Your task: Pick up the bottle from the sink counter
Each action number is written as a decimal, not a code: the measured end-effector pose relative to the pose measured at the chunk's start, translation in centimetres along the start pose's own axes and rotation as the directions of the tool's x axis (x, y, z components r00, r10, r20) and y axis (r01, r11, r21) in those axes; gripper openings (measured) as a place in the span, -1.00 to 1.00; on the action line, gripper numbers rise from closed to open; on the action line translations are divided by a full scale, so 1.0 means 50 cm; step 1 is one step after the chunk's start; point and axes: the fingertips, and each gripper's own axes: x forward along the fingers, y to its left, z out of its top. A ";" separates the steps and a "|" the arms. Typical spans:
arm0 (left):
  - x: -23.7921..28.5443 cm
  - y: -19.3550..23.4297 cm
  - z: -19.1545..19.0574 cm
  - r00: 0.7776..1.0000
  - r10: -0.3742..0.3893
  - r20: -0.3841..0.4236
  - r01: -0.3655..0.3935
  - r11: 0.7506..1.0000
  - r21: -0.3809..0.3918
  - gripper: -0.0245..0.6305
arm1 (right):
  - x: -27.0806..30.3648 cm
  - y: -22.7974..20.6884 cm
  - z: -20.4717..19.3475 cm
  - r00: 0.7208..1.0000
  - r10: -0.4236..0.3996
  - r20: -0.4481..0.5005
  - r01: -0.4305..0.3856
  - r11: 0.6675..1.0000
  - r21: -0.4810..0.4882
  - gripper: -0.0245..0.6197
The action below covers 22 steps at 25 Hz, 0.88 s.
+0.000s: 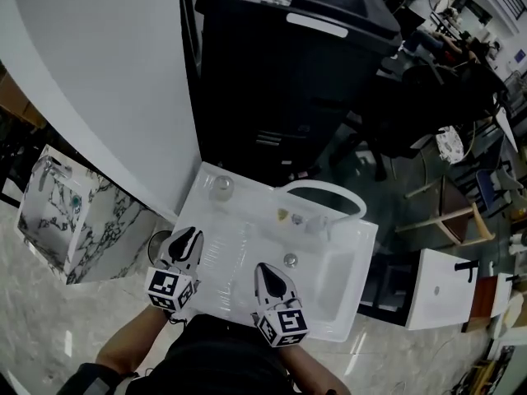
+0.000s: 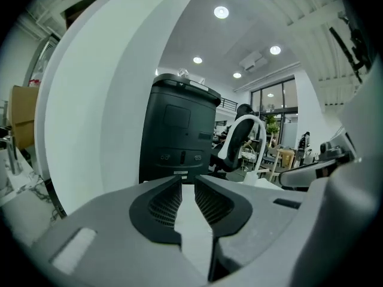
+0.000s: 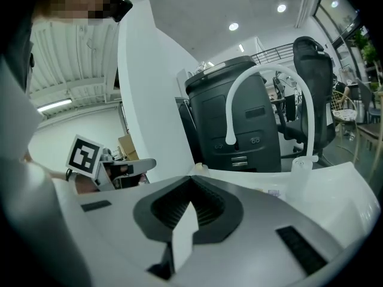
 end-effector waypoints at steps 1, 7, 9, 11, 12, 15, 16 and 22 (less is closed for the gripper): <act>0.020 0.006 -0.005 1.000 0.008 -0.007 -0.008 1.000 0.010 -0.75 | 0.004 -0.008 -0.001 1.000 -0.001 -0.003 0.001 1.000 0.003 -0.91; 0.137 0.050 -0.043 0.998 0.044 -0.051 -0.043 0.999 0.034 -0.37 | 0.016 -0.057 -0.009 1.000 -0.023 -0.018 0.023 0.999 0.026 -0.91; 0.179 0.060 -0.056 0.997 0.038 -0.069 -0.035 0.999 0.039 -0.27 | 0.021 -0.071 -0.009 0.999 -0.031 -0.023 0.032 0.999 0.030 -0.91; 0.216 0.069 -0.069 0.996 0.035 -0.088 -0.031 0.998 0.048 -0.16 | 0.024 -0.082 -0.009 0.999 -0.039 -0.027 0.040 0.999 0.037 -0.91; 0.233 0.072 -0.075 0.995 0.036 -0.097 -0.030 0.998 0.053 -0.11 | 0.024 -0.088 -0.010 0.999 -0.044 -0.031 0.045 0.998 0.039 -0.91; 0.279 0.077 -0.097 0.992 0.030 -0.125 -0.021 0.997 0.068 0.01 | 0.019 -0.103 -0.016 0.997 -0.059 -0.042 0.061 0.997 0.047 -0.91; 0.293 0.079 -0.105 0.990 0.026 -0.136 -0.017 0.997 0.071 0.02 | 0.016 -0.108 -0.019 0.997 -0.066 -0.046 0.069 0.996 0.051 -0.91; 0.363 0.097 -0.146 0.983 0.046 -0.179 -0.031 0.996 0.084 0.06 | 0.001 -0.140 -0.043 0.991 -0.109 -0.072 0.114 0.990 0.077 -0.91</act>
